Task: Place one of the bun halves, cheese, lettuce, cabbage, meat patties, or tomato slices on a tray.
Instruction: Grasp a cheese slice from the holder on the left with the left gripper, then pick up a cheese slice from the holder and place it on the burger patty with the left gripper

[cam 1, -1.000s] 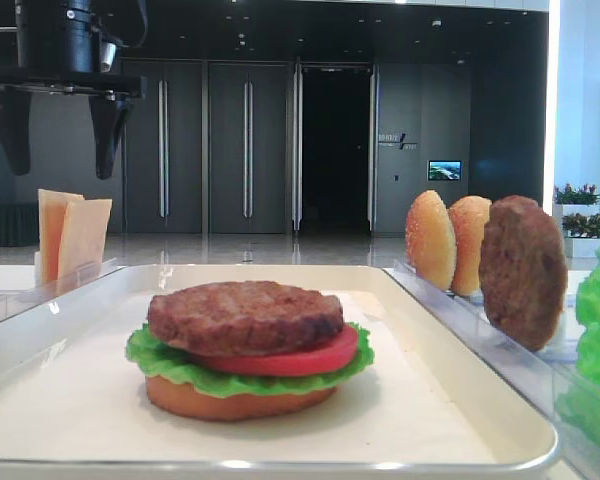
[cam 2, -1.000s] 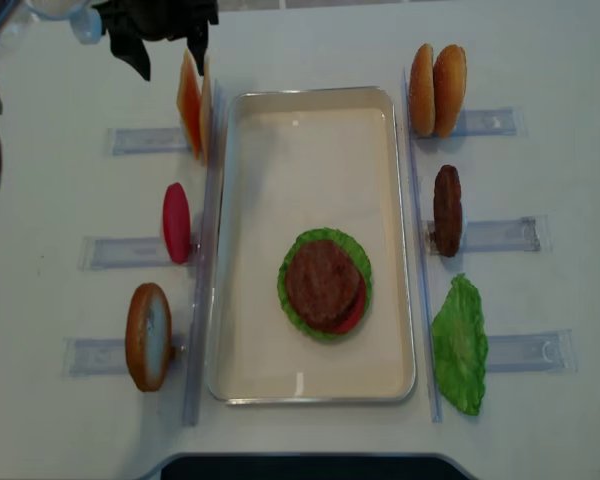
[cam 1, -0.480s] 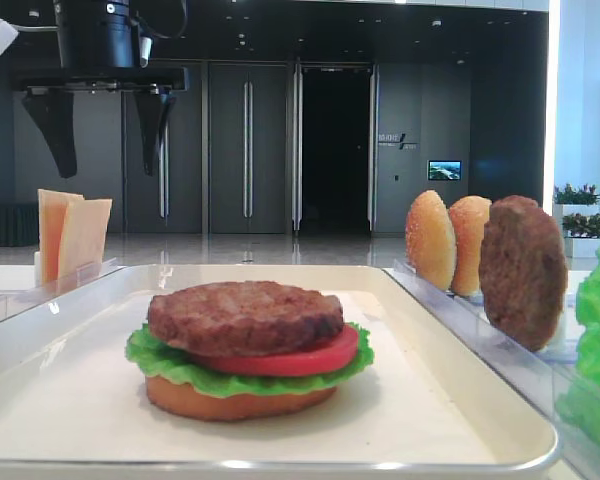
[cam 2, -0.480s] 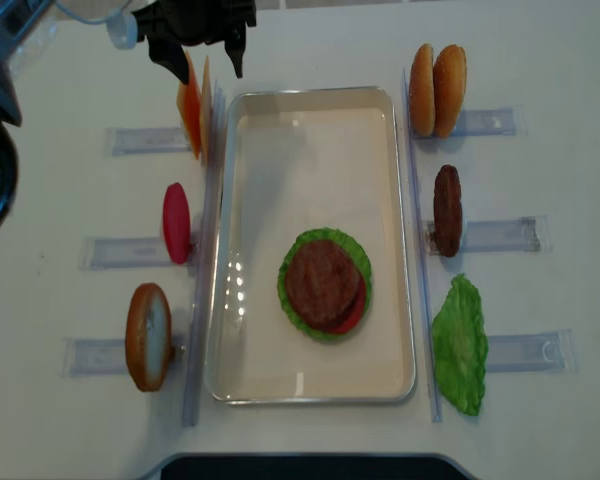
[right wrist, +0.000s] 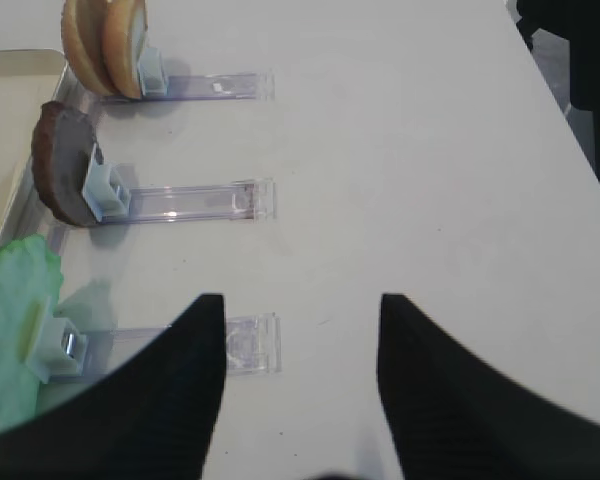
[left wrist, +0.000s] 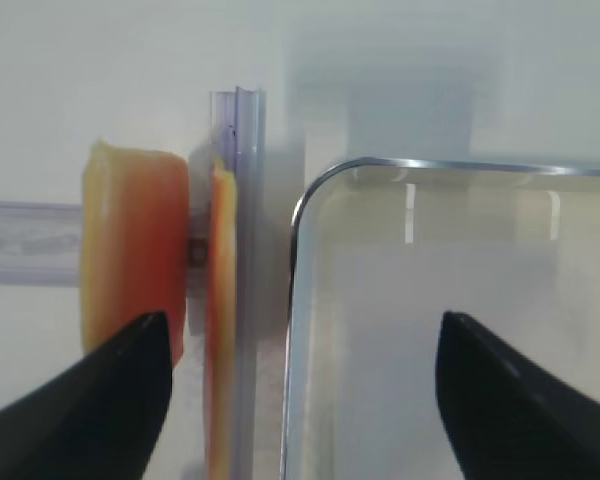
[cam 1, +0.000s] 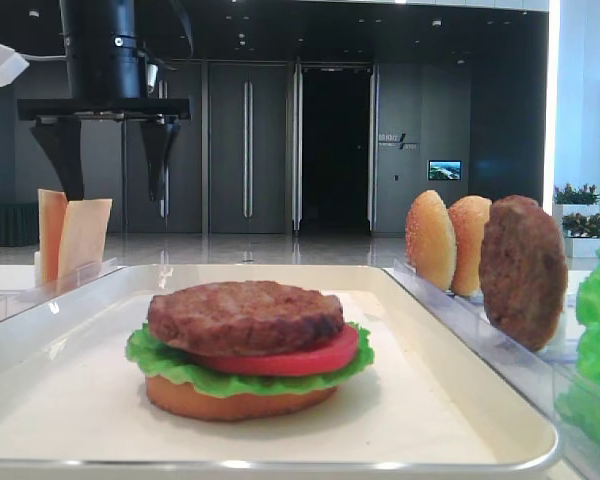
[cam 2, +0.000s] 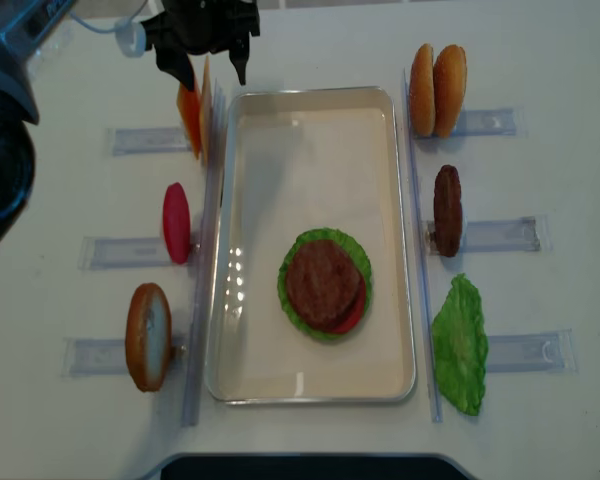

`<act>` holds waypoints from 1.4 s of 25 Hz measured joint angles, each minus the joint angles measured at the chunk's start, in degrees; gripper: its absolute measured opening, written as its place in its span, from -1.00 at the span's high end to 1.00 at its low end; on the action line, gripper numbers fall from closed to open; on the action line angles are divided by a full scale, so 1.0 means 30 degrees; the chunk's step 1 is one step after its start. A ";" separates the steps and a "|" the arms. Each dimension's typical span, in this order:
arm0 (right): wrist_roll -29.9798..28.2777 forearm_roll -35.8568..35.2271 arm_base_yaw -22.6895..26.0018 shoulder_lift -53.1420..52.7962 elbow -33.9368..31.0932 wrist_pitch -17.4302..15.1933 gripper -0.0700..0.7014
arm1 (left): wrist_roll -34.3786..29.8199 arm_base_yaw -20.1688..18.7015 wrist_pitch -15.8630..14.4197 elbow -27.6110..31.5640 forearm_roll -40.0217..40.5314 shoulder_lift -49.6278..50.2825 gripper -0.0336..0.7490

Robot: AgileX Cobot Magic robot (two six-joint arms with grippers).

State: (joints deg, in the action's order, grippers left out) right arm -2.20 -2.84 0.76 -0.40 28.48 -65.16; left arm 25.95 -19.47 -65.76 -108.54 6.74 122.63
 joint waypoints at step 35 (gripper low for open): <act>0.0000 0.0000 0.0000 0.0000 0.0000 0.0000 -0.12 | -0.3238 0.0000 -0.1470 -0.2082 -0.0312 0.0869 0.82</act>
State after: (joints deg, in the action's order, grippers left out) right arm -2.20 -2.84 0.76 -0.40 28.48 -65.16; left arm 16.23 -19.47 -70.17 -114.78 5.81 125.23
